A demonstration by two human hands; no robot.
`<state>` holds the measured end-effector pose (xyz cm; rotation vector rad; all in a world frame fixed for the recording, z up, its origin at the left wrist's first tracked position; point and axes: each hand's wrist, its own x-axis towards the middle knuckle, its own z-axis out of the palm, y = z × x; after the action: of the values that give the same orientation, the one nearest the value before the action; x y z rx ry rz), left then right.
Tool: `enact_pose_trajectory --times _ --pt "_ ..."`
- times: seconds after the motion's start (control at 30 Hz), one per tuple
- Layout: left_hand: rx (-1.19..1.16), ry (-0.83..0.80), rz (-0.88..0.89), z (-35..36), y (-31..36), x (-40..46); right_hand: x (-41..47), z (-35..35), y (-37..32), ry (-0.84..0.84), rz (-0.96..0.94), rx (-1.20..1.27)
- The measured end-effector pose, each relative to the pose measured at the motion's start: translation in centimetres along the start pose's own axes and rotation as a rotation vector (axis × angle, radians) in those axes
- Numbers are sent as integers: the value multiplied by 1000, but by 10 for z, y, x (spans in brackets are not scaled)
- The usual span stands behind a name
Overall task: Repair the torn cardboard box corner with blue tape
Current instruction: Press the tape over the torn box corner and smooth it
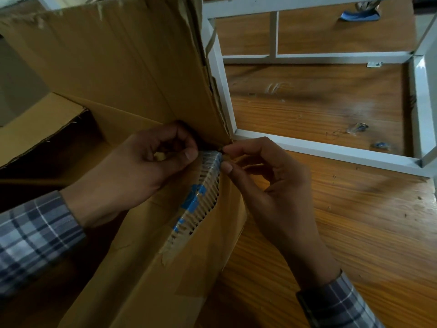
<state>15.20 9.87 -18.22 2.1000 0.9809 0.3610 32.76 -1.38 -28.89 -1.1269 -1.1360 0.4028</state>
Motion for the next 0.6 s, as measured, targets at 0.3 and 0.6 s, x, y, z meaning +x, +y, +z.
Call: enact_pose_trajectory --times 0.3,0.6 --pt "19 4 23 -5 -2 0 -2 1 -3 3 19 6" --pt "155 30 32 -9 -9 6 -2 -2 -10 0 87 5"
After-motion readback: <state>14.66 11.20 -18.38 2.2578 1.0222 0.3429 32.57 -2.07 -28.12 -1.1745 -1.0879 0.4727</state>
